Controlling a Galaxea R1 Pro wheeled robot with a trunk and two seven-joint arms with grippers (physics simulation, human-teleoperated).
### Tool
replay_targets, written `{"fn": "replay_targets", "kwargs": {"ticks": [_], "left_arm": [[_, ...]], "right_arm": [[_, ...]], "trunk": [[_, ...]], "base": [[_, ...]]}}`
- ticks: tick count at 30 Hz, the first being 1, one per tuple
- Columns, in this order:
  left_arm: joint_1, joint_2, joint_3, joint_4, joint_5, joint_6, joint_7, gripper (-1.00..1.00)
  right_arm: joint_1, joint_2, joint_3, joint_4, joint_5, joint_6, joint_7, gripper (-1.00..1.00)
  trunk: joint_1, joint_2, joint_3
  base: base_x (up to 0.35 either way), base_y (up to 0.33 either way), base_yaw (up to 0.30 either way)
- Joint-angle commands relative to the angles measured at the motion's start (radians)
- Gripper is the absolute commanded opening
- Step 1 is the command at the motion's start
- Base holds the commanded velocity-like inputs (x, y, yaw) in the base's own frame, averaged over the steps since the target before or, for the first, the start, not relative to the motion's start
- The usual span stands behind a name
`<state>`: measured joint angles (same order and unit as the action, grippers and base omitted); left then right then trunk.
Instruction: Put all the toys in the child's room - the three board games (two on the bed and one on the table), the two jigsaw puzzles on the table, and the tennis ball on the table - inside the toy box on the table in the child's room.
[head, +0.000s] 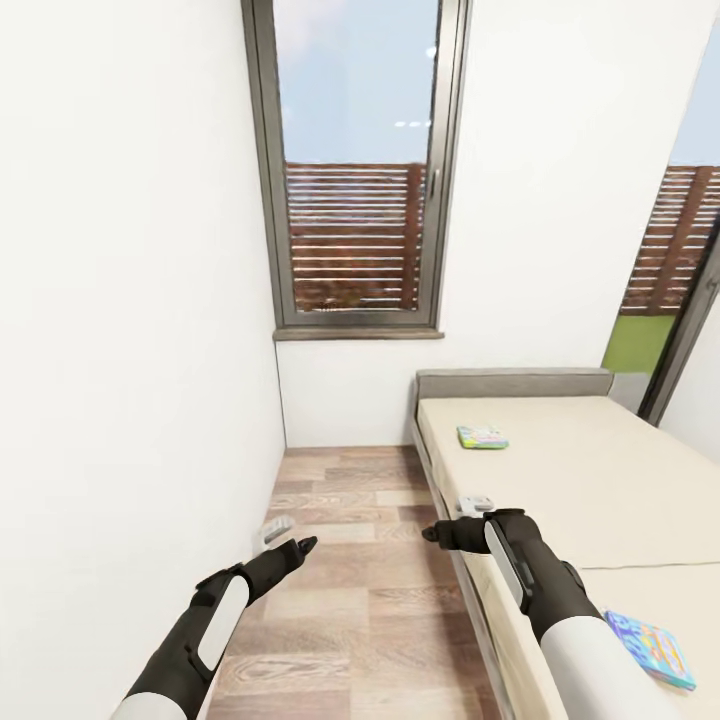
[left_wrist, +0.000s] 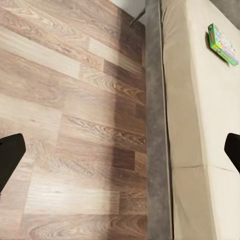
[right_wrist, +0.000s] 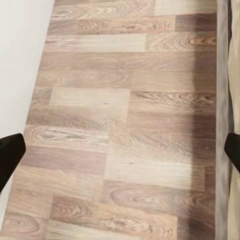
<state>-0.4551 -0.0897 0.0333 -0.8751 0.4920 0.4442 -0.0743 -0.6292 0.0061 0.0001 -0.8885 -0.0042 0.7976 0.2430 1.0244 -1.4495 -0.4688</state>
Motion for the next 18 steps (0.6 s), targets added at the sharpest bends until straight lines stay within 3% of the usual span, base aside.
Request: {"fn": "replay_targets", "kwargs": {"ticks": [1, 18], "left_arm": [[-0.001, -0.001, 0.004, -0.001, 0.005, 0.007, -0.002, 1.00], [-0.001, -0.002, 0.003, -0.001, 0.004, 0.005, -0.002, 1.00]], "right_arm": [[0.000, 0.000, 0.000, -0.001, 0.000, 0.005, 0.001, 1.00], [0.000, 0.000, -0.001, -0.001, 0.000, 0.005, 0.001, 1.00]], "trunk": [[0.001, -0.001, -0.001], [0.001, -0.001, -0.001]], "base": [[0.330, 0.083, 0.000], [0.326, 0.115, 0.000]]}}
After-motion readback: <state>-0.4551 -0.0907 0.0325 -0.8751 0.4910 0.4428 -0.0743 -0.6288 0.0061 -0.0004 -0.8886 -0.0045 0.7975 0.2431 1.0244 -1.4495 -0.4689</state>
